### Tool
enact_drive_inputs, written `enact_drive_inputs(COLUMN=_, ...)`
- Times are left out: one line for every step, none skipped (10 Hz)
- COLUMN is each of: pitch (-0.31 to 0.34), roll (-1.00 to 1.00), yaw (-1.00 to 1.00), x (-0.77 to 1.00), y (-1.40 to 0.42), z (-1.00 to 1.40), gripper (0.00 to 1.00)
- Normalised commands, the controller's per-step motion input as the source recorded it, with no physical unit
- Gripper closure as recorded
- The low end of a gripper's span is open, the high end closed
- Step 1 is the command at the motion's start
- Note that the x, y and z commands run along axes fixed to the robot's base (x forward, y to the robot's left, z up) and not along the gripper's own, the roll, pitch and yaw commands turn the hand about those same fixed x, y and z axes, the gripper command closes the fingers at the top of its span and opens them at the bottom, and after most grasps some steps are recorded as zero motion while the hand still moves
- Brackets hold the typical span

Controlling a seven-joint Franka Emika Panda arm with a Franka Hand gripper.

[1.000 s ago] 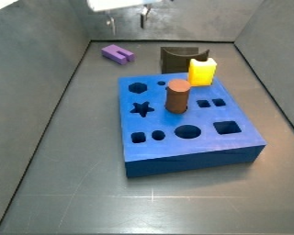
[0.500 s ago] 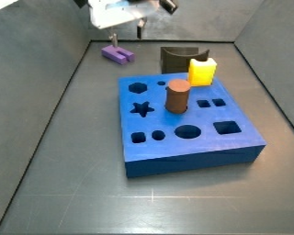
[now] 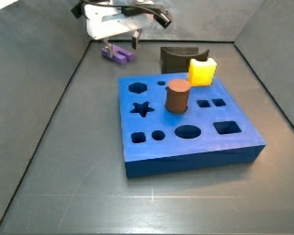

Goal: Pick up the double-square object. Move up. Rotate the double-square object. Place the double-square object on the fixture. Regrasp the double-square object. Move to above the board. Insert the double-square object.
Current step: Pick up the double-square object.

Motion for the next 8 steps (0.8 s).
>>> enact_drive_inputs(pitch=-0.006, roll=-0.16, yaw=0.16, x=0.01, y=-0.25, z=-0.32, gripper=0.0)
enact_drive_inputs(pitch=0.0, roll=-0.07, yaw=0.16, x=0.07, y=-0.37, z=-0.13, gripper=0.0)
enact_drive_inputs(pitch=-0.003, roll=-0.01, yaw=0.08, x=0.0, y=-0.26, z=-0.13, gripper=0.0)
enact_drive_inputs(pitch=-0.049, roll=-0.04, yaw=0.01, x=-0.03, y=-0.05, z=-0.16, gripper=0.0)
enact_drive_inputs(pitch=-0.073, roll=-0.02, yaw=0.0, x=-0.19, y=0.04, z=-0.14, gripper=0.0)
enact_drive_inputs(pitch=-0.099, roll=-0.05, yaw=0.0, x=-0.3, y=0.14, z=-0.09, gripper=0.0)
enact_drive_inputs(pitch=-0.124, roll=-0.09, yaw=0.0, x=-0.28, y=0.13, z=-0.1, gripper=0.0)
enact_drive_inputs(pitch=-0.137, roll=-0.05, yaw=0.0, x=-0.31, y=0.1, z=-0.14, gripper=0.0)
